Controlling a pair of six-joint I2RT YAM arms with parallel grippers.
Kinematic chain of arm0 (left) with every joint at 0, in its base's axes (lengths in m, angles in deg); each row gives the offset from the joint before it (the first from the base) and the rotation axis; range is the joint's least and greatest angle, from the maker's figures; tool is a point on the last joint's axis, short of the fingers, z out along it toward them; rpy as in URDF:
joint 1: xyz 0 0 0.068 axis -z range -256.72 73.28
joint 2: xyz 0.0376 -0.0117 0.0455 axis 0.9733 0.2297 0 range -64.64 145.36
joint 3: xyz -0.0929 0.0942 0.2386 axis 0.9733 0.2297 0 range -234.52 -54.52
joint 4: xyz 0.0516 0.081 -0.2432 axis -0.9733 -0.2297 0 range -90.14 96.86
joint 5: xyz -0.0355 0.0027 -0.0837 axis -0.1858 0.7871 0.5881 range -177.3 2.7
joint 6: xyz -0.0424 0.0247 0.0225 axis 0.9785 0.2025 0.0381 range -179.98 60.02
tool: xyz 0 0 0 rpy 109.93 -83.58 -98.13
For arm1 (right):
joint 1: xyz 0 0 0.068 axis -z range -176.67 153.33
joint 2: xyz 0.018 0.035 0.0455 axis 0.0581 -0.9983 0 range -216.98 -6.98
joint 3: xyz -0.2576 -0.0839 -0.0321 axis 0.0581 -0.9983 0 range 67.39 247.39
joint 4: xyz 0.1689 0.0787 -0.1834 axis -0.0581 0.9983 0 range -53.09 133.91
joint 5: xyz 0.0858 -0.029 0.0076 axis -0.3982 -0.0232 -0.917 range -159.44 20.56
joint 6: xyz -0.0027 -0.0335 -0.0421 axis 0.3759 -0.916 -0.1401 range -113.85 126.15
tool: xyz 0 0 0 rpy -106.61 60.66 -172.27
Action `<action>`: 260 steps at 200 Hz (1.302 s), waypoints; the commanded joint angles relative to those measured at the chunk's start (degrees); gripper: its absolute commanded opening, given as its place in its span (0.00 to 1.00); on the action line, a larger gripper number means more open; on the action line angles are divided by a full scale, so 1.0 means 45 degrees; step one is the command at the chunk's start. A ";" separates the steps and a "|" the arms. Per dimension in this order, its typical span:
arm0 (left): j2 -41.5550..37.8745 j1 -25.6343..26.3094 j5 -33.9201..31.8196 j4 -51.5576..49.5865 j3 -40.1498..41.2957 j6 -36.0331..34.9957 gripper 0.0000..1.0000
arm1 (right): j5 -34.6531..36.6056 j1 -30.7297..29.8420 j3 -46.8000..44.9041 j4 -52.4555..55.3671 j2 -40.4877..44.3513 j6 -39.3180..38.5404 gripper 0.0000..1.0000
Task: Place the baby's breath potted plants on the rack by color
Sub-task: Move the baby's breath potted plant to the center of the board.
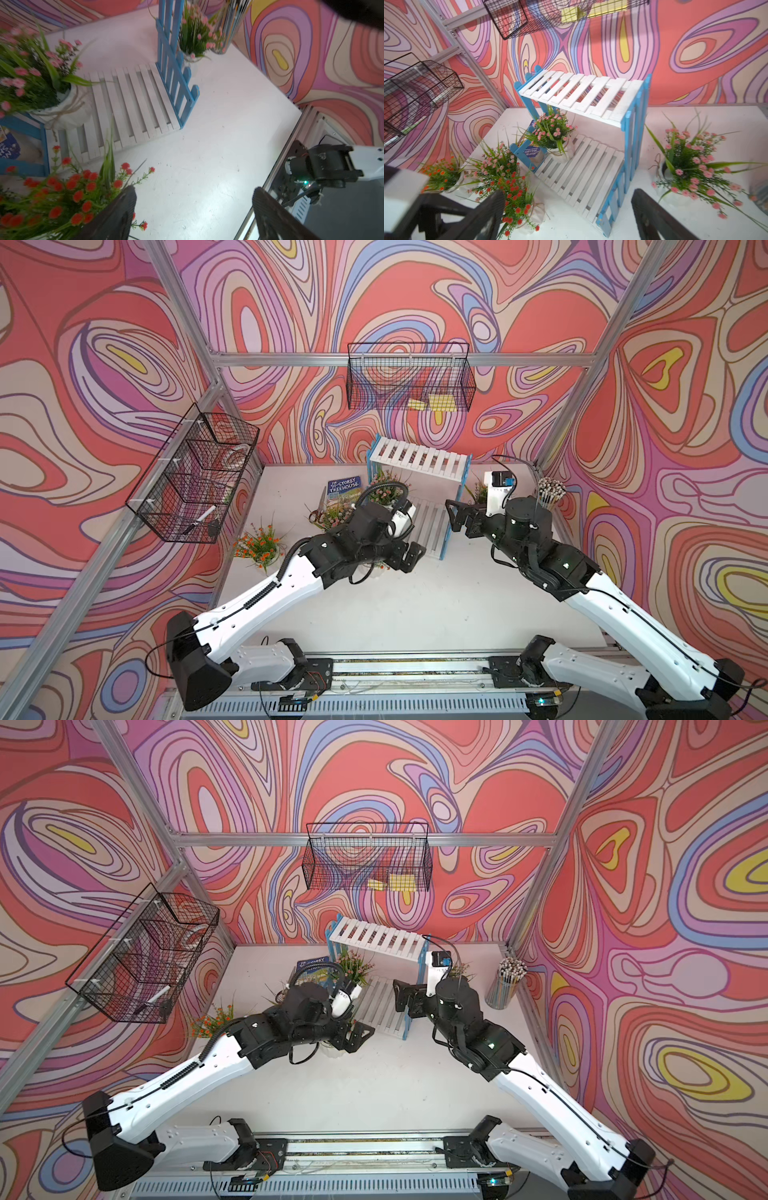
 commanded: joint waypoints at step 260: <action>0.8583 -0.1996 -0.3275 -0.3605 -0.4497 -0.2168 0.81 | 0.0110 0.0476 -0.1049 -0.0493 0.1510 -0.0374 0.98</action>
